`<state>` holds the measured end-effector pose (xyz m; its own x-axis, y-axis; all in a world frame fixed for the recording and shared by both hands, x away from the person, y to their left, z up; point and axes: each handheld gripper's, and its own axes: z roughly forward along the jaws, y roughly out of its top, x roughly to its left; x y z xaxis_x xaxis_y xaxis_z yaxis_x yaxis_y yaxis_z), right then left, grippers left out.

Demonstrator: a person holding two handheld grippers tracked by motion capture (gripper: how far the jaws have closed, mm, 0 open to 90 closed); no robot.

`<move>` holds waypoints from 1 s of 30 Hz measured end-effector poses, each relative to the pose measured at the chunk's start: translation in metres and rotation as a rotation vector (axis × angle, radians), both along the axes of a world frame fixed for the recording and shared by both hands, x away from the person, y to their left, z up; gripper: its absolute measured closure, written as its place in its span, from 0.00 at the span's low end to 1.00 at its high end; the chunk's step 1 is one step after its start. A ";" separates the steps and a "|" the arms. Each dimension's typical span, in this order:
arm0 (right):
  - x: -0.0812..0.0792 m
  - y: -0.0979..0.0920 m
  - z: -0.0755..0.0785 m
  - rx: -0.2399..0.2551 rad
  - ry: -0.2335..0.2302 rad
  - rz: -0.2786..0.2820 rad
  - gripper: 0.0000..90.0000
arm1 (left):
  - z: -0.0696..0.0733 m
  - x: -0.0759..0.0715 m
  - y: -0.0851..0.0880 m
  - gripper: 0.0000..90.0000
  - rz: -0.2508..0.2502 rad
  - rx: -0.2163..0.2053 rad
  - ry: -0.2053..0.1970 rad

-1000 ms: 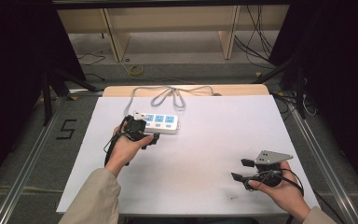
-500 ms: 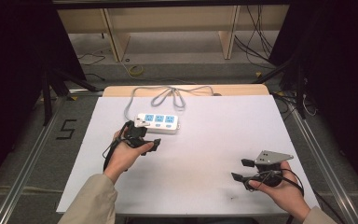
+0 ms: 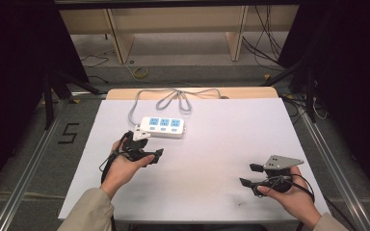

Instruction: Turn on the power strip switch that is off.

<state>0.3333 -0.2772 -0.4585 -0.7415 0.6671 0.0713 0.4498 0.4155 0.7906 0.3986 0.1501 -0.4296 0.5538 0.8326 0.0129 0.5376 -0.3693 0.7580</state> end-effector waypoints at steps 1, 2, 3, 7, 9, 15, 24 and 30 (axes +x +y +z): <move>0.000 0.000 0.000 -0.001 0.001 0.003 0.36 | 0.000 -0.001 0.002 0.33 -0.004 0.005 -0.001; 0.000 0.000 0.000 0.000 0.001 0.003 0.36 | 0.000 -0.003 0.003 0.33 -0.006 0.005 -0.007; 0.000 0.000 0.000 0.000 0.000 0.002 0.36 | 0.000 -0.005 0.004 0.32 -0.006 0.002 -0.009; 0.000 -0.001 0.000 -0.001 0.000 0.002 0.36 | -0.003 -0.011 0.009 0.31 -0.008 -0.001 -0.010; 0.000 -0.001 0.000 0.000 0.001 0.002 0.36 | -0.006 -0.013 0.011 0.30 -0.009 -0.012 0.002; 0.000 -0.001 0.000 0.002 0.002 0.002 0.36 | -0.008 -0.018 0.015 0.29 -0.004 -0.008 0.005; 0.001 -0.003 0.000 0.005 0.004 -0.004 0.36 | -0.008 -0.028 0.018 0.27 -0.018 0.003 -0.015; 0.001 -0.003 0.000 0.006 0.006 -0.005 0.36 | -0.012 -0.038 0.020 0.26 -0.043 0.039 -0.035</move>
<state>0.3341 -0.2802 -0.4590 -0.7376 0.6705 0.0794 0.4563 0.4084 0.7905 0.3611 0.1703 -0.4418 0.5874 0.8067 0.0645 0.4946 -0.4210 0.7604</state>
